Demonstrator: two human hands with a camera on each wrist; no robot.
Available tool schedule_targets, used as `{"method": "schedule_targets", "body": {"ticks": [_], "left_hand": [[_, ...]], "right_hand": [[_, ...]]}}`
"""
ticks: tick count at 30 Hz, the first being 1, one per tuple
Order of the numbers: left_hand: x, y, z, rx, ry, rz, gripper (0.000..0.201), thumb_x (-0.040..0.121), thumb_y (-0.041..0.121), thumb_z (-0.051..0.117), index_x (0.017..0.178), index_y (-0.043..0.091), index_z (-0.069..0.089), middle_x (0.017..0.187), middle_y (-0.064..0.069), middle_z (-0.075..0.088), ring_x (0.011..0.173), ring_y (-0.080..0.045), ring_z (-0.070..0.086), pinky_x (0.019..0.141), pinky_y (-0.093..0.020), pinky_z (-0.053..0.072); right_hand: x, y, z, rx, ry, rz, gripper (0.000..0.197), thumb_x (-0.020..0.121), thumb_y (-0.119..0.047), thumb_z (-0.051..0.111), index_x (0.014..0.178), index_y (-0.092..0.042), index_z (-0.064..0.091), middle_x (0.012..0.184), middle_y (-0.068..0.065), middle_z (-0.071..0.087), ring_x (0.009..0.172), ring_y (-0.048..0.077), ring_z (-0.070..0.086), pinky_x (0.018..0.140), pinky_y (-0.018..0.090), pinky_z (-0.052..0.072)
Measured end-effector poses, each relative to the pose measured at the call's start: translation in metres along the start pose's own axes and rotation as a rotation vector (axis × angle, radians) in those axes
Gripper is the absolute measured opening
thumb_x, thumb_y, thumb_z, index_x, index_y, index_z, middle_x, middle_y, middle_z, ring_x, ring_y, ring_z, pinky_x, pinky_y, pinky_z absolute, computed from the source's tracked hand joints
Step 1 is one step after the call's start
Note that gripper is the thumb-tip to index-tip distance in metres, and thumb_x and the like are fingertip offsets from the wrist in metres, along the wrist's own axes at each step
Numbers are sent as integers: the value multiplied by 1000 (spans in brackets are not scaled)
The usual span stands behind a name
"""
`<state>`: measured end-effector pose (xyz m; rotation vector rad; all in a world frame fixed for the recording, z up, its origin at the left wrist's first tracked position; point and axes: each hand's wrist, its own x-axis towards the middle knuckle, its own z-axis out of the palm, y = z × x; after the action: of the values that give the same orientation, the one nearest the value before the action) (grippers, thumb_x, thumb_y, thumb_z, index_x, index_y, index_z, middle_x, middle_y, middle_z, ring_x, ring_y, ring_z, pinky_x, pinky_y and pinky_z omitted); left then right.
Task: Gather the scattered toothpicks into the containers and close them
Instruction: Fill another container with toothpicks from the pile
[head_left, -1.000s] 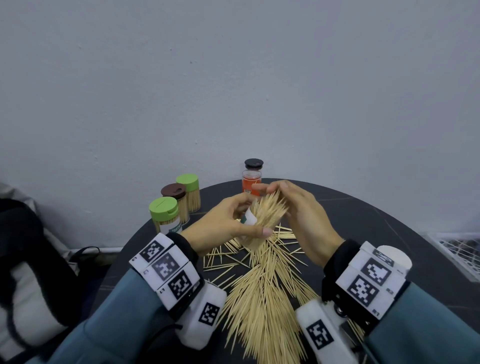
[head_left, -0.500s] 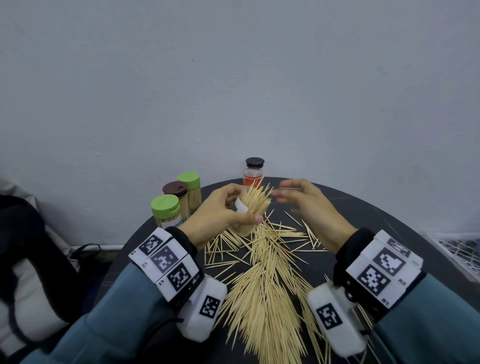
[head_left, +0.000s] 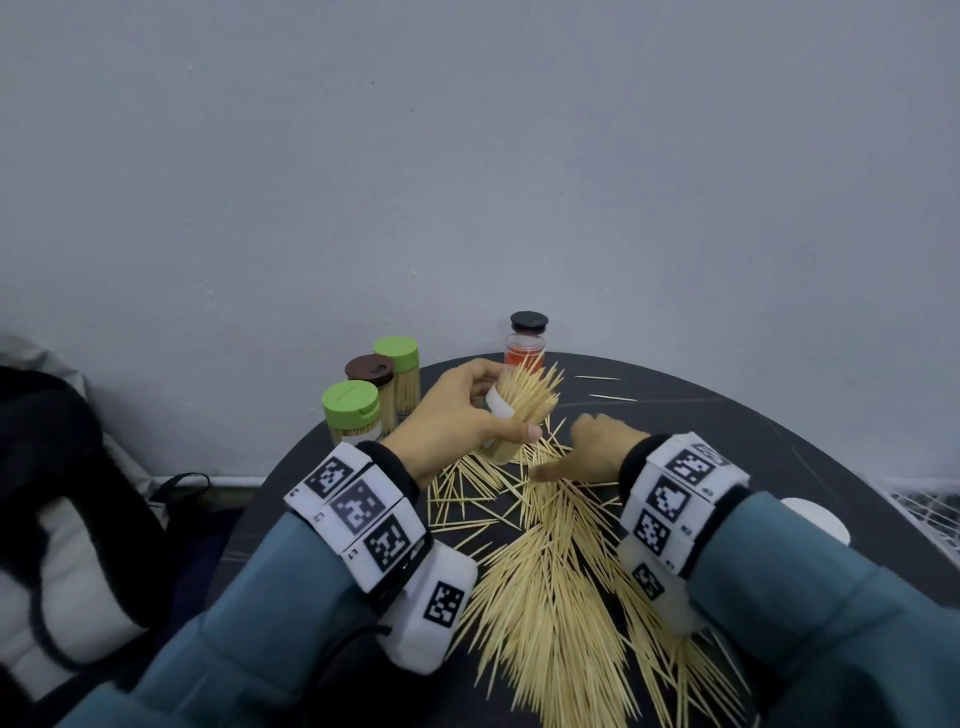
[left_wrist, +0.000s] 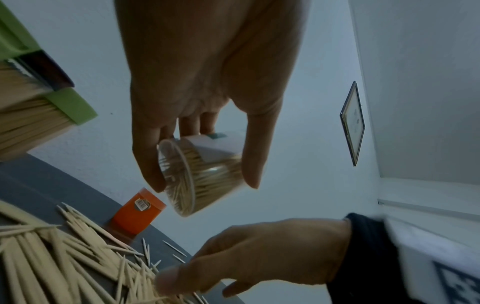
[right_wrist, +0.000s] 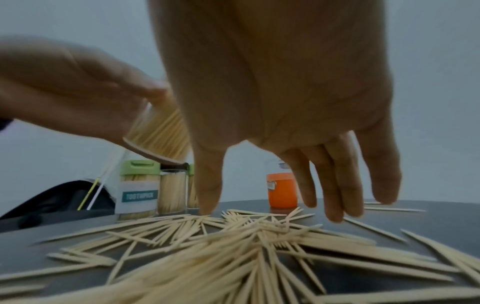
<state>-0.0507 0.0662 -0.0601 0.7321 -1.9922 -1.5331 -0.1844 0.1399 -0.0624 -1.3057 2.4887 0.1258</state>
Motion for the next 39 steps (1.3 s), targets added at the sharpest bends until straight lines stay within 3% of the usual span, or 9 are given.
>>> {"method": "schedule_targets", "body": {"ticks": [5,12,21,25,28,30,32,34,39], "left_hand": [[1,1,-1,17,-4,14,60,67,4,81,120,11,54,115,-8,64,108,-21,61,95,-37,50],[0,4,-1,4,-9,32,60,67,2,81,120,11,54,112,-6,64,99,-15,59,78,-25,46],[-4,7,0,22,-48,31,56,68,0,80,116,15,54,102,3,63,99,-12,60,91,-29,50],[-5,7,1,44,-75,26,60,67,1,81,119,14,52,110,-1,64,103,-14,60,89,-26,49],[-5,7,2,57,-87,15,62,67,2,82,119,15,51,115,-3,63,106,-15,60,90,-26,50],[-5,6,2,63,-96,10,62,66,2,82,118,16,51,114,-3,63,106,-15,60,87,-24,50],[-5,6,3,61,-100,5,61,67,1,81,117,16,51,113,-2,63,105,-15,61,84,-24,50],[-5,6,3,60,-101,3,61,67,1,81,117,16,51,113,-2,63,104,-14,60,85,-24,50],[-5,5,4,75,-114,5,58,68,1,80,116,18,50,111,0,63,99,-10,60,83,-19,49]], "right_hand": [[7,-14,6,-77,-35,44,91,74,-72,54,138,-9,38,137,10,43,122,24,46,97,36,42],[3,-22,8,-52,-62,2,58,86,-43,61,129,-7,47,125,8,56,112,21,56,88,28,46],[-3,-23,8,-19,-68,15,45,93,-24,52,134,-8,42,132,8,52,117,20,53,91,26,45],[1,-14,11,113,-129,-1,38,97,-16,43,133,-4,41,119,9,55,93,18,53,67,22,45],[0,-7,10,269,-139,13,30,99,-15,36,123,0,47,106,12,55,89,20,53,78,28,50],[1,-2,10,351,-148,27,22,99,-13,34,101,-3,53,105,13,54,92,21,52,89,32,47],[2,2,12,455,-162,13,24,97,-11,39,74,-13,46,99,12,51,91,22,49,96,36,42],[4,6,15,605,-186,6,29,96,-8,42,69,-17,42,86,7,50,77,18,49,97,38,42],[-2,19,21,989,-190,83,25,100,-2,28,79,-4,42,71,12,53,62,20,55,57,28,48]]}}
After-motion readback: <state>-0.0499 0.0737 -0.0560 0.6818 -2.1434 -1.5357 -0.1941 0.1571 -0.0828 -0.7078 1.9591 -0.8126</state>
